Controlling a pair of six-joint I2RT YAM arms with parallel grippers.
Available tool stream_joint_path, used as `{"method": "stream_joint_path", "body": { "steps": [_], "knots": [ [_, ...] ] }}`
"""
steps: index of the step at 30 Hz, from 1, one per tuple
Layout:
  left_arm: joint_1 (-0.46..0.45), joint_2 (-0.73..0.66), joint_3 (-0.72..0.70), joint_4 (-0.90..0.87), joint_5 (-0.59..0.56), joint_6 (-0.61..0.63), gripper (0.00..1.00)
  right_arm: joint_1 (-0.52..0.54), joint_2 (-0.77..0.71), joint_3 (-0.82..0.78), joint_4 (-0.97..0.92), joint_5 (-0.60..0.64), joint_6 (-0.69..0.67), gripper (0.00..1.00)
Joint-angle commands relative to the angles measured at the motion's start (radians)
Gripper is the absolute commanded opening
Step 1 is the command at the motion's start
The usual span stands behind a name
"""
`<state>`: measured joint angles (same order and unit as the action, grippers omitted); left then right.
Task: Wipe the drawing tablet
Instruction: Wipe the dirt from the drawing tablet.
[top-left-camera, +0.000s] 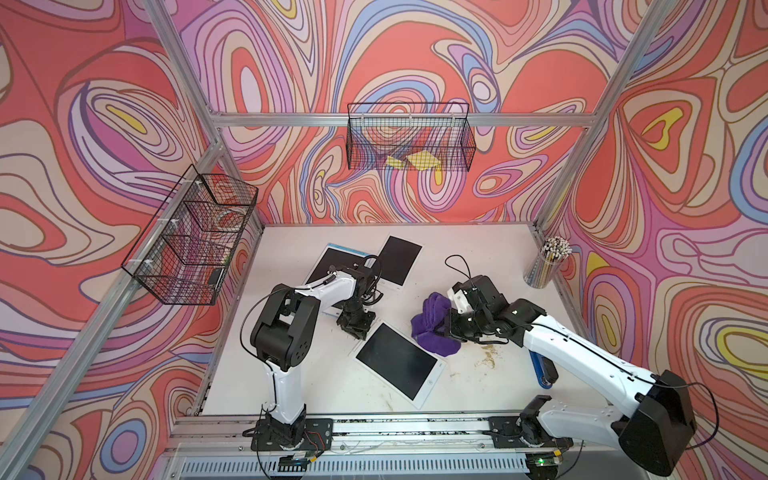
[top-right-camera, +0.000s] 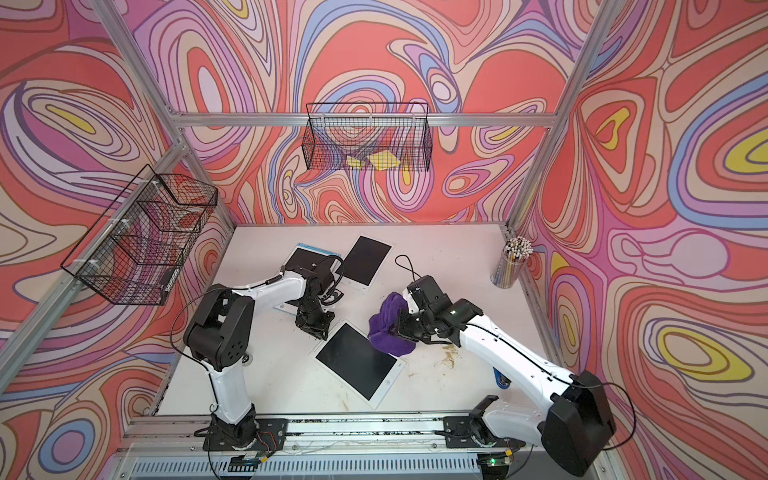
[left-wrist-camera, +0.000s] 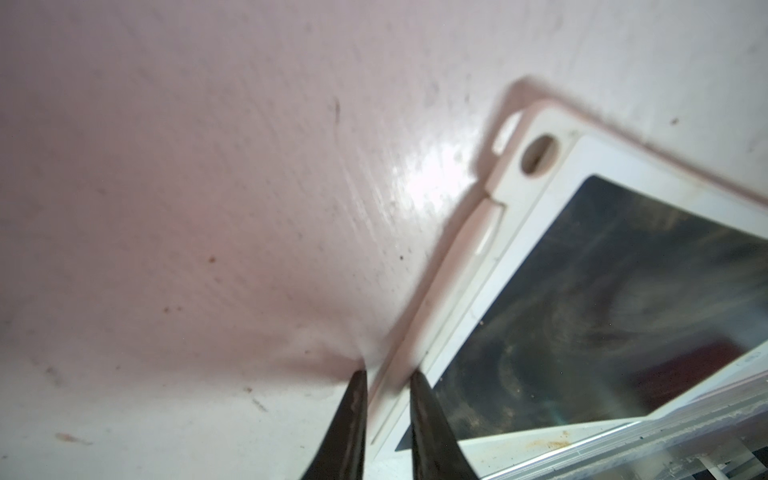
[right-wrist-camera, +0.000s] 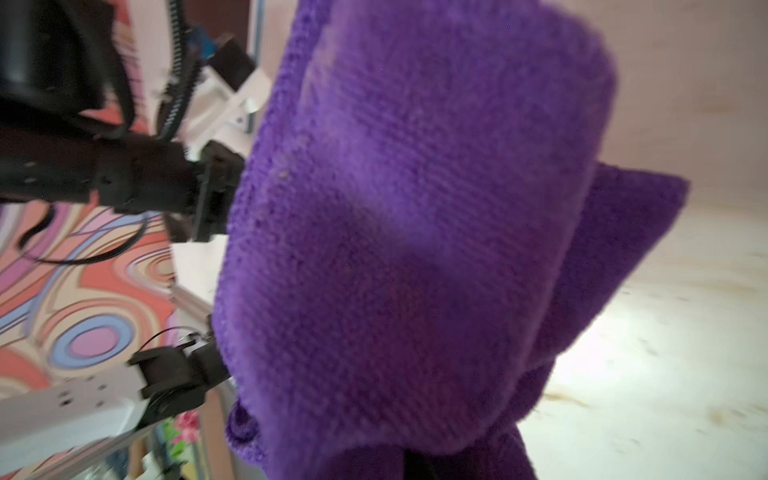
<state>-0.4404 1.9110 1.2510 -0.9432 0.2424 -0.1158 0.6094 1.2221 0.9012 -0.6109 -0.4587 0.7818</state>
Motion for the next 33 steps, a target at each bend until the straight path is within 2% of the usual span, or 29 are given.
{"method": "stream_joint_path", "body": {
  "steps": [1, 7, 8, 10, 12, 16, 18, 20, 24, 27, 29, 33],
  "knots": [
    [0.002, 0.001, 0.005, 0.002, -0.027, 0.007, 0.22, 0.003, 0.036, -0.018, 0.209, -0.281, 0.071, 0.00],
    [0.001, 0.002, 0.008, 0.002, -0.024, 0.006, 0.22, 0.004, 0.176, -0.183, 0.416, -0.520, 0.232, 0.00],
    [0.001, 0.002, 0.008, 0.002, -0.024, 0.007, 0.22, 0.004, 0.197, -0.219, 0.482, -0.548, 0.269, 0.00],
    [0.000, 0.002, 0.008, 0.002, -0.022, 0.007, 0.22, 0.004, 0.238, -0.232, 0.461, -0.538, 0.242, 0.00],
    [0.001, 0.002, 0.008, 0.001, -0.022, 0.007, 0.22, 0.005, 0.272, -0.187, 0.295, -0.456, 0.107, 0.12],
    [0.002, 0.000, 0.006, 0.002, -0.020, 0.007, 0.22, 0.004, 0.277, -0.078, 0.012, -0.153, -0.076, 0.54],
    [0.001, -0.001, 0.005, 0.003, -0.019, 0.007, 0.22, 0.006, 0.259, -0.023, -0.092, -0.001, -0.137, 0.69],
    [0.001, -0.001, 0.005, 0.003, -0.017, 0.007, 0.22, 0.006, 0.240, 0.009, -0.145, 0.079, -0.166, 0.74],
    [0.001, 0.001, 0.008, 0.001, -0.018, 0.007, 0.22, 0.022, 0.178, 0.051, -0.184, 0.152, -0.219, 0.84],
    [0.001, 0.002, 0.007, 0.001, -0.018, 0.007, 0.22, 0.110, 0.146, 0.122, -0.269, 0.314, -0.277, 0.98],
    [0.001, 0.003, 0.007, 0.001, -0.016, 0.007, 0.22, 0.195, 0.154, 0.170, -0.343, 0.443, -0.304, 0.98],
    [0.001, 0.004, 0.009, 0.002, -0.014, 0.007, 0.22, 0.340, 0.201, 0.212, -0.415, 0.605, -0.313, 0.98]
  ]
}}
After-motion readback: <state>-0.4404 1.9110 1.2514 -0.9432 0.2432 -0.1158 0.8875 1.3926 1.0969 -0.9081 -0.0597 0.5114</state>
